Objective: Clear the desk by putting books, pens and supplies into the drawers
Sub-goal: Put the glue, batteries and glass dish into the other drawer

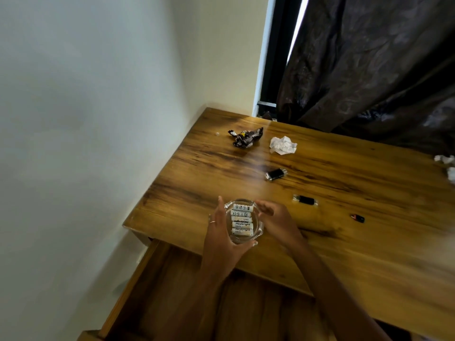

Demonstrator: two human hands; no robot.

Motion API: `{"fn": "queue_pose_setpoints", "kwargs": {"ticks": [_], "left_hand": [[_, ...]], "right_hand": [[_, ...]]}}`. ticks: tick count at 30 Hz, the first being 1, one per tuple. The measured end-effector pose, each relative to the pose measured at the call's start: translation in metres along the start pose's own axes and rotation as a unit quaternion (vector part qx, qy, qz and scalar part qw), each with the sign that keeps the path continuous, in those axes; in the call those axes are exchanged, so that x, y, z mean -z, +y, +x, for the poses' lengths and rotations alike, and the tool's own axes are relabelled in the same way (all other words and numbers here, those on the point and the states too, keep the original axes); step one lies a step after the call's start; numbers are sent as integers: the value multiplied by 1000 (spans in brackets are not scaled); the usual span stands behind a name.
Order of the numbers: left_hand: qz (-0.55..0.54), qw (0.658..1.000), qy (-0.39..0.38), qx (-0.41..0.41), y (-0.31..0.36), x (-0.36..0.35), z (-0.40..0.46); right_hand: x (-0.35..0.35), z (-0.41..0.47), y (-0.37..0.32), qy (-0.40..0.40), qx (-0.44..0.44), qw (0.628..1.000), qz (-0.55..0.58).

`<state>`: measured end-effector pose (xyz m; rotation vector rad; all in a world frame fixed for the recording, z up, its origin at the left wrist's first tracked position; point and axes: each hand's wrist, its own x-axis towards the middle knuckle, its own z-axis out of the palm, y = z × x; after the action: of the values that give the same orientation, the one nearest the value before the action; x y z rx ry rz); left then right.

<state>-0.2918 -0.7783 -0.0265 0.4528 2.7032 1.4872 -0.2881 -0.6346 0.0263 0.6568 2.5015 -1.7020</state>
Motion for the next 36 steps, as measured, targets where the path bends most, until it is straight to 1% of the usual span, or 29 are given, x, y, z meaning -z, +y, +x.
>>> {"fn": "queue_pose_setpoints", "kwargs": {"ticks": [4,9,13,17,19,22,25,27,30,33,36], "left_hand": [[-8,1000,-24,-16,20,-18,-44],[-12,996,-83,-31,38,-42,-103],[-35,992,-100,-64,47,-63,-145],[-29,984,-155,-78,45,-78,-175],[-27,975,-207,-71,42,-84,-183],[-3,958,-284,-51,32,-94,-190],[38,941,-333,-43,22,-104,-189],[60,929,-363,-40,15,-109,-184],[67,915,-394,-55,6,-115,-182],[77,906,-409,-79,-1,-118,-182],[81,903,-415,-83,-4,-119,-182]], "right_hand": [[24,-51,22,29,-27,999,20],[53,-115,62,51,-48,996,53],[70,-158,95,74,-79,992,63],[75,-193,133,114,-123,983,73],[74,-205,153,137,-149,976,76],[67,-215,169,152,-172,966,115],[59,-218,178,146,-179,964,133],[55,-217,184,146,-202,955,159],[49,-218,194,135,-227,947,182],[45,-222,202,126,-236,945,188],[45,-221,208,123,-243,944,184]]}}
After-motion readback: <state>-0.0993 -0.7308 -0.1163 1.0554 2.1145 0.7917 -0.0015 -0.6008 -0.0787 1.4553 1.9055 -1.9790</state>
